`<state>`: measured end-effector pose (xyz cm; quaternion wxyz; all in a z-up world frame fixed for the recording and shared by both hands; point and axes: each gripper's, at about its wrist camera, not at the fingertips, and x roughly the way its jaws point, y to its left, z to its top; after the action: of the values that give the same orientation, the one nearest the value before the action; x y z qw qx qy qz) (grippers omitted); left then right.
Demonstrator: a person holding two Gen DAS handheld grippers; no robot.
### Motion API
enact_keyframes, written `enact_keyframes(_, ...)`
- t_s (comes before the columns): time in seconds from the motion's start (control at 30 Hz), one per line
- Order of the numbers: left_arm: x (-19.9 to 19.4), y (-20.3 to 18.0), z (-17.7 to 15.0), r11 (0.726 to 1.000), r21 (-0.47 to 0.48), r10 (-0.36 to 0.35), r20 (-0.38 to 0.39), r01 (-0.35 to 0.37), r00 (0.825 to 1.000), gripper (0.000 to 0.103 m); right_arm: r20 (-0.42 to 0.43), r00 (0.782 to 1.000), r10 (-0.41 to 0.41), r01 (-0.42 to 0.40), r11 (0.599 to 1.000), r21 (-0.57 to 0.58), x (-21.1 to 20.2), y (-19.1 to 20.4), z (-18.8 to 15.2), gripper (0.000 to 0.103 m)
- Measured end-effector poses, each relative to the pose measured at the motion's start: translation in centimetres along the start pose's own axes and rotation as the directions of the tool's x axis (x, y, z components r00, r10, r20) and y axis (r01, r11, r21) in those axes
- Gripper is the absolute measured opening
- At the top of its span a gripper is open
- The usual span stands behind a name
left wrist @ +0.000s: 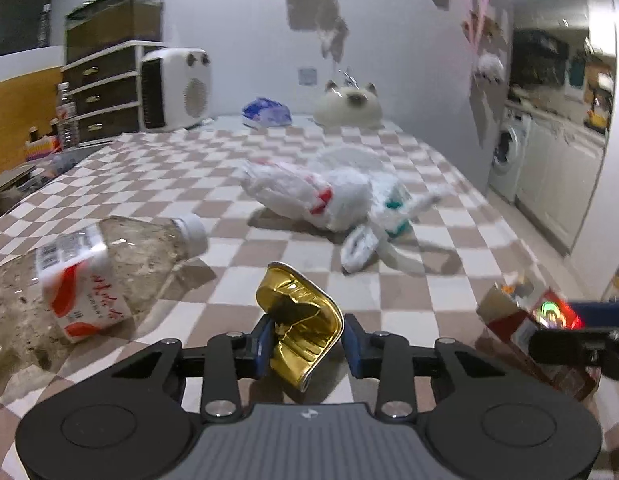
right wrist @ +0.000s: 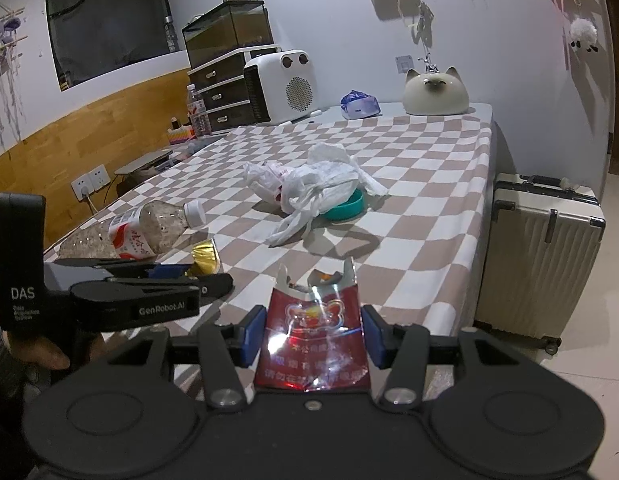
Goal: Collect trash
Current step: 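Carry the gold wrapper and red packet over the yellow wastebasket with both tools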
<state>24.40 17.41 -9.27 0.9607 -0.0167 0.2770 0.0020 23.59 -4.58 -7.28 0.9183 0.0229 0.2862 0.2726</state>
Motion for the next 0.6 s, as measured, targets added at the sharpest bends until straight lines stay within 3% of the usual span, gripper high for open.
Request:
enact_keyframes(0.23,-1.9,0.1,-0.1,1.0,-0.025,0.003,0.056,-0.002,0.998,0.033,-0.001,1.0,-0.016,0.016,1.0,-0.01,-0.1,0.2,0.0,0.052)
enact_keyframes(0.6,-4.8,0.1,-1.4,0.996,-0.088,-0.025,0.061,0.031,0.998,0.033,-0.057,0.998,-0.026,0.021,0.996,-0.087,-1.0,1.3,-0.6,0.052)
